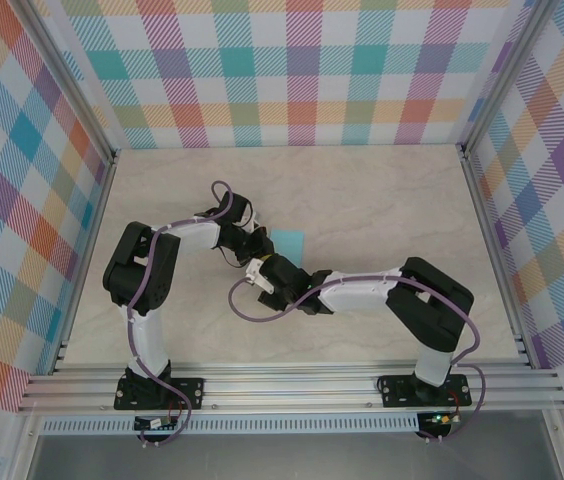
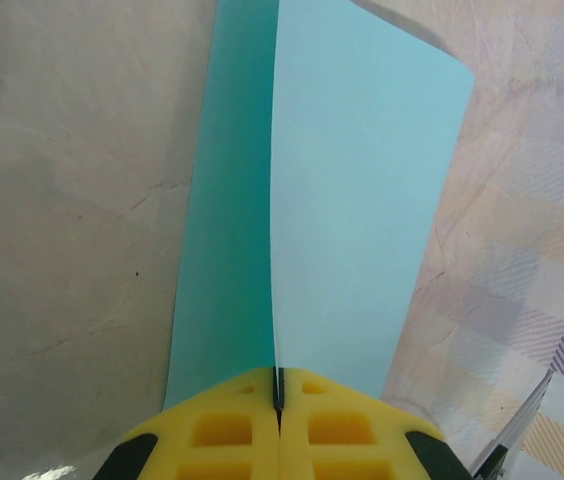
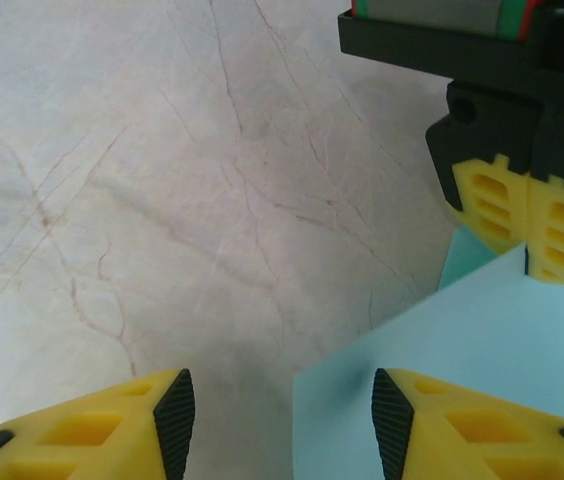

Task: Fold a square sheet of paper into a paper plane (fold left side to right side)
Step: Third fold the triangle at the center of the table.

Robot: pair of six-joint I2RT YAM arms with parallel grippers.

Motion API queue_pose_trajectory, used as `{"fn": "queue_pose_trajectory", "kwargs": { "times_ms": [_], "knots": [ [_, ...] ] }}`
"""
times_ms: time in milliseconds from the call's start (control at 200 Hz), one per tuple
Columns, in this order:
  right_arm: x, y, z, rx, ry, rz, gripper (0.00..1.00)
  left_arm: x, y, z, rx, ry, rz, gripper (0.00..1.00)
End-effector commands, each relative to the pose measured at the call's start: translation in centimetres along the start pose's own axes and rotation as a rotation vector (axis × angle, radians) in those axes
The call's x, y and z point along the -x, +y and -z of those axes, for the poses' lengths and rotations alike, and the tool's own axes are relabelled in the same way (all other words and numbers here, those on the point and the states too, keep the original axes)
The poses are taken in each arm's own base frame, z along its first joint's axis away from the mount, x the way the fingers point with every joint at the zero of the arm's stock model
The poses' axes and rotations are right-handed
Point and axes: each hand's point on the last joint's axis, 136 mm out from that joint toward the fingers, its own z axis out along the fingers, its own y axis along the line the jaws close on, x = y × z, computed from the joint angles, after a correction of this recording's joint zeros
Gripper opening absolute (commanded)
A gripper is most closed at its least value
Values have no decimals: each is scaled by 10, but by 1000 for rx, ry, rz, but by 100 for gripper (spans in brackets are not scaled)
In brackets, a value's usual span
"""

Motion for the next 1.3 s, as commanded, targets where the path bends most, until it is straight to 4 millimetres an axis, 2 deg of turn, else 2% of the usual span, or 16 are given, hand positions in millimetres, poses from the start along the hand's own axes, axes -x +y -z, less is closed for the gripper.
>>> {"fn": "queue_pose_trajectory", "kwargs": {
  "times_ms": [0,150,285,365,380,500,600,710,820,920,990,1080,1160,1295],
  "knots": [
    [22,-10,-3,-52,-58,-16,43,-4,-8,-1,5,17,-5,3],
    [19,-12,2,-61,-59,-19,24,-5,-6,-2,9,19,-1,3],
    [15,-10,8,-45,-54,-23,0,-5,-5,-3,12,17,0,4],
    [11,-10,9,-27,-44,-37,0,-3,-6,-1,12,10,-11,4],
    [10,-11,9,-26,-43,-42,0,-8,-3,0,29,27,1,5],
    [6,-8,10,6,-35,-59,0,-10,0,8,70,27,-28,16],
    [3,-6,10,20,-27,-68,0,-9,4,21,103,22,-45,31],
    [-1,-6,8,25,-18,-82,0,-9,10,39,132,16,-61,42],
    [-2,-6,8,27,-17,-89,0,-6,12,56,172,8,-90,49],
    [-3,-6,8,25,-13,-90,0,-4,5,66,175,5,-114,53],
    [-3,-7,9,25,-14,-97,0,0,-6,68,138,-3,-130,53],
    [-3,-7,8,27,-14,-106,0,7,-20,63,73,-7,-138,46],
    [-4,-7,8,30,-11,-112,0,12,-28,50,43,17,-153,38],
    [-3,-7,8,33,-13,-115,0,21,-36,26,22,62,-166,30]
  ]
}}
